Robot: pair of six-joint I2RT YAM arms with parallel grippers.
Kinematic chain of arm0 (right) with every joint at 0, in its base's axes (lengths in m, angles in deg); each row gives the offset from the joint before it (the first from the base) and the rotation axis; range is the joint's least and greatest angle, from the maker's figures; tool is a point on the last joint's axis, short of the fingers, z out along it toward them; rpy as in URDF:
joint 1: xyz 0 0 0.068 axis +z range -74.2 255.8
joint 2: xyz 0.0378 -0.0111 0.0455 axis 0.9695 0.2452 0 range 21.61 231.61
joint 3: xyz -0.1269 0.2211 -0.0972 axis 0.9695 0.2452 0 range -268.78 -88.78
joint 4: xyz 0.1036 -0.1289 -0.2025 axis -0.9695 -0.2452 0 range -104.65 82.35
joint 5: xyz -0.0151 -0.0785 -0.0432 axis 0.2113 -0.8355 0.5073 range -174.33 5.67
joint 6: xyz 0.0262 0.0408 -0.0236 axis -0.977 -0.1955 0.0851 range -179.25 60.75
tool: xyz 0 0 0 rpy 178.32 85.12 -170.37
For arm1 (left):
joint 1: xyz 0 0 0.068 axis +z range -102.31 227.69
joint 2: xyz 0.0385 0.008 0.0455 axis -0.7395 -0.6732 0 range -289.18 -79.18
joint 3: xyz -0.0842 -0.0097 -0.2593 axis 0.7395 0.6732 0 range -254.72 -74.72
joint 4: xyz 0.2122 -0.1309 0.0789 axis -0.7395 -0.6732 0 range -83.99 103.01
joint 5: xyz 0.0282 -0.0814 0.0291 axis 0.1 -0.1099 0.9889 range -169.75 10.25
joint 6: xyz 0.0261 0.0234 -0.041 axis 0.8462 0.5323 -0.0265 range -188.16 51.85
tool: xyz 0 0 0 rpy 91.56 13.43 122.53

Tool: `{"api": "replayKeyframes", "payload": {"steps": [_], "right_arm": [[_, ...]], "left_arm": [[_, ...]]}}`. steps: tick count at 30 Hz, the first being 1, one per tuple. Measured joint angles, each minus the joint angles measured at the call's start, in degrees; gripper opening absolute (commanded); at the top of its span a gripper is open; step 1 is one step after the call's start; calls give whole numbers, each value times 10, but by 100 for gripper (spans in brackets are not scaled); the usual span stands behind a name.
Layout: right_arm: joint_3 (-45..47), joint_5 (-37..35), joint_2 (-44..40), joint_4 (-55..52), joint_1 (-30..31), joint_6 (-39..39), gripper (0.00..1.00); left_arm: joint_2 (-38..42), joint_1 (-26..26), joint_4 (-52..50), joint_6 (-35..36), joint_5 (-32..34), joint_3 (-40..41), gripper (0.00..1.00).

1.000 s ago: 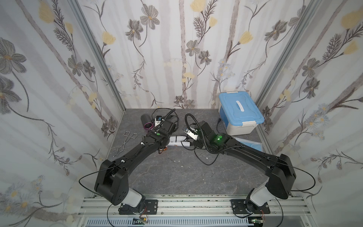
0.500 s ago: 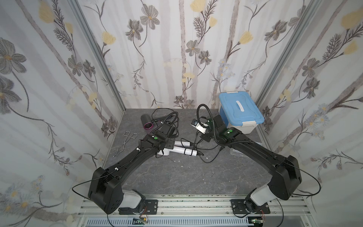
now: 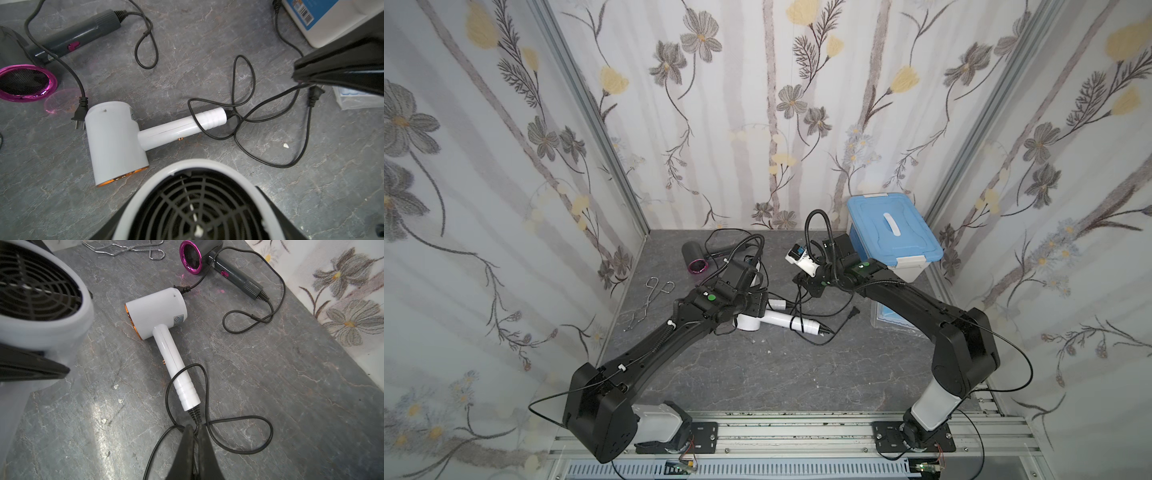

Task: Wrap the cord around the hair dryer
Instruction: Wrap the power cord around the hair dryer.

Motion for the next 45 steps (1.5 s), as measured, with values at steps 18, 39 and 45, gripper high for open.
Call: {"api": "replayKeyframes", "payload": {"steps": [18,39,45], "right_arm": [[154,207,-43,217,-44,-87,42],[308,247,-25,459,-30,-249,49],[342,238,-6,526,-20,-296,25]], "left_arm": [[107,-5,11,-66,6,-68,0],[84,-5,12,-113,45,-117,0],[75,-3,16,-127,58,-123,0]]}}
